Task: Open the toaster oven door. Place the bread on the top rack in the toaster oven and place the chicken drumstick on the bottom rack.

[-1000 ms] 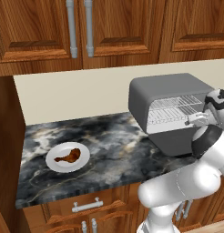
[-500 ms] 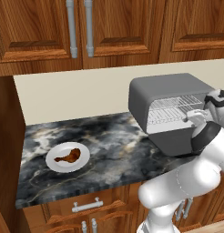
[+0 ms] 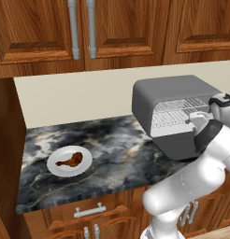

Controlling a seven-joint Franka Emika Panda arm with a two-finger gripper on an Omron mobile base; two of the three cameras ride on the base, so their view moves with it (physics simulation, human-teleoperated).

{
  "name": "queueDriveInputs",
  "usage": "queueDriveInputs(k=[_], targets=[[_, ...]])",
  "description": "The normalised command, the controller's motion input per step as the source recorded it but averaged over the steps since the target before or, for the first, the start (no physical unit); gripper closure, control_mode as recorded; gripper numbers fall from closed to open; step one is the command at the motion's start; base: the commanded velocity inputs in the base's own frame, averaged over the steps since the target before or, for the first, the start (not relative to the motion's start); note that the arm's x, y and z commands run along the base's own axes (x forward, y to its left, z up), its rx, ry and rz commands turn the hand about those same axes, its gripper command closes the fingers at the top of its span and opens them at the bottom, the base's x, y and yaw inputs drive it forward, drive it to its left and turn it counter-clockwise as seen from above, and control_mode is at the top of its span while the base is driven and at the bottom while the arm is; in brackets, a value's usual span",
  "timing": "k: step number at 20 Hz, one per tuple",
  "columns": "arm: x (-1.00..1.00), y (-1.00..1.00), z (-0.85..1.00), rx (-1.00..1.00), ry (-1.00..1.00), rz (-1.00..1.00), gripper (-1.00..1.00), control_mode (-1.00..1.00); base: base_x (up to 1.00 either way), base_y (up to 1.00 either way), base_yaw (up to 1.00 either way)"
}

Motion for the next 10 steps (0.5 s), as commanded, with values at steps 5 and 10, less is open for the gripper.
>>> queueDriveInputs(k=[5, 10], targets=[[0.15, -0.13, -0.06, 0.00, -0.06, 0.00, -1.00, -1.00, 0.00, 0.00, 0.00], [0.03, -0.05, -0.02, 0.00, -0.19, 0.02, -1.00, -1.00, 0.00, 0.00, 0.00]])
